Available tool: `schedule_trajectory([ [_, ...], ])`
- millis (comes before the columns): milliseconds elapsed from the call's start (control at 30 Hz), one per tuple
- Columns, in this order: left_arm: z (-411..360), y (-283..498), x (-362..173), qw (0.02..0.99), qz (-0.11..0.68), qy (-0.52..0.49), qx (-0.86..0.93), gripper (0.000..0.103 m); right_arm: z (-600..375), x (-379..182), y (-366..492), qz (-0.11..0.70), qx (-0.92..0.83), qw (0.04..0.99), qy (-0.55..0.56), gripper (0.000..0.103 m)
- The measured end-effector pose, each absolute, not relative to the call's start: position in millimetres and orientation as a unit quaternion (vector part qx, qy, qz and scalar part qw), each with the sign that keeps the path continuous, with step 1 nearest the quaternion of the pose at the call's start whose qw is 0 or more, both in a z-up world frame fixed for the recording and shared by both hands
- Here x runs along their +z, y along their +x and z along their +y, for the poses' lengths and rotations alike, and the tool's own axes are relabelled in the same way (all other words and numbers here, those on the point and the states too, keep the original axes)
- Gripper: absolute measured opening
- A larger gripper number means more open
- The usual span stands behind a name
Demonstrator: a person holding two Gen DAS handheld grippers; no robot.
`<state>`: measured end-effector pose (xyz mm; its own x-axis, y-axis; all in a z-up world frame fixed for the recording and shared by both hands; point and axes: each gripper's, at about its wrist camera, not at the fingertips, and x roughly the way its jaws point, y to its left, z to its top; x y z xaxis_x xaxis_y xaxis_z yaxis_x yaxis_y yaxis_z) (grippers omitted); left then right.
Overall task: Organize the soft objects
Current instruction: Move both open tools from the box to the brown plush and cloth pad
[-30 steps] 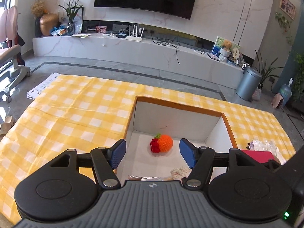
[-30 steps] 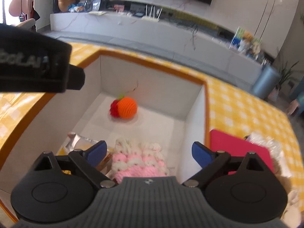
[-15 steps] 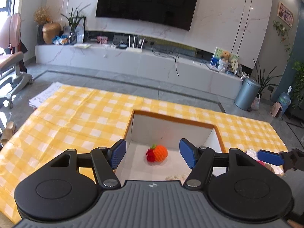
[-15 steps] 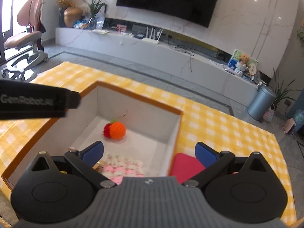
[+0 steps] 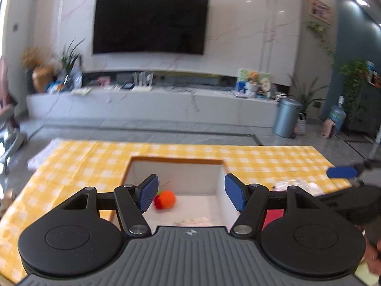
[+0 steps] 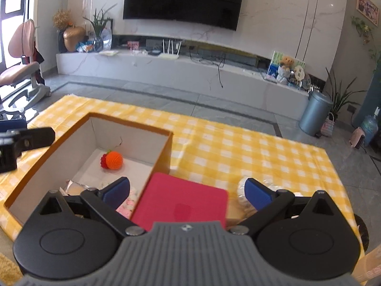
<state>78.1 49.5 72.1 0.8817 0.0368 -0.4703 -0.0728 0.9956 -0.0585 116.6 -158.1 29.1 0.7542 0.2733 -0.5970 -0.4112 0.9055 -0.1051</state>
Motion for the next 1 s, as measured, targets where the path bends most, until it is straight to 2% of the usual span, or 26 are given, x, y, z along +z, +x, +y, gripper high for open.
schedule_trajectory([
  [233,-13.1,70.8,70.1,0.969,0.247,0.004,-0.026,0.076,-222.0,38.2,94.8,0.284,0.147,0.941,-0.11,0.1],
  [533,-86.6,83.8,50.6,0.961,0.27,0.012,-0.063,0.076,-330.3,28.1,108.2,0.296,0.076,0.952,-0.03,0.1],
  [700,-128.6,86.7,38.4,0.957,0.272,0.015,-0.103,0.077,-374.3,9.6,116.6,0.328,0.053,0.941,0.063,0.1],
  [833,-166.4,91.0,21.1,0.952,0.272,0.04,-0.132,0.078,-390.9,-5.4,123.9,0.345,0.04,0.934,0.082,0.1],
  [1000,-207.9,103.4,-18.8,0.948,0.271,0.109,-0.126,0.082,-406.7,-38.9,141.4,0.412,0.013,0.907,0.089,0.1],
])
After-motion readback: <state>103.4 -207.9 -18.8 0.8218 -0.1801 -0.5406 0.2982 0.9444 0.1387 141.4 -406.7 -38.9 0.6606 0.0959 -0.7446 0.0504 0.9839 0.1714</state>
